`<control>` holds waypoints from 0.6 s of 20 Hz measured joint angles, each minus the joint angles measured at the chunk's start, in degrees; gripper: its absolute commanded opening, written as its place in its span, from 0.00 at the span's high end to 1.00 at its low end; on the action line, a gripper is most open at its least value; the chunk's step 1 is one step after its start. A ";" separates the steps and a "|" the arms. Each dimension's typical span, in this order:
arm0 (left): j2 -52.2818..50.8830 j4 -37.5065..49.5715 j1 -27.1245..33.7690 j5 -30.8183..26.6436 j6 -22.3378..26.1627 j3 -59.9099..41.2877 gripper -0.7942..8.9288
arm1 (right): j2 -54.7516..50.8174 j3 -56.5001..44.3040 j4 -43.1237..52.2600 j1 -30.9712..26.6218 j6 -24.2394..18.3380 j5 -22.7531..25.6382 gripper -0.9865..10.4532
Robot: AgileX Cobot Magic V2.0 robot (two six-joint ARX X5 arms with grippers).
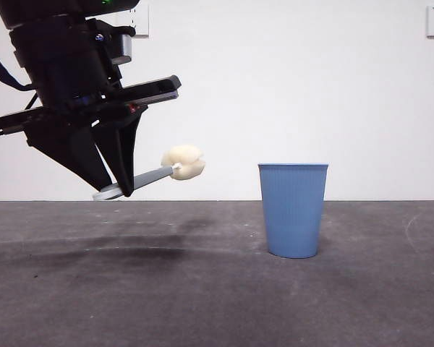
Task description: Pick up the cup brush,pick up the cup,insert the brush into the cup,clean the cup,put the cup brush back,put the cup back to the fixed position on the table
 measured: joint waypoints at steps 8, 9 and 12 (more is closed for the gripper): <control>-5.27 -4.57 0.00 -3.80 7.06 -0.20 0.93 | 1.60 -0.02 3.52 1.11 -0.04 -0.11 0.39; -7.72 -4.61 0.00 -3.43 8.04 -0.20 0.93 | 2.64 -0.44 5.35 1.25 -0.04 -1.18 0.39; -14.80 -6.29 0.00 -2.99 9.90 -0.17 0.93 | 6.43 -3.65 10.21 1.88 -0.04 -5.95 0.39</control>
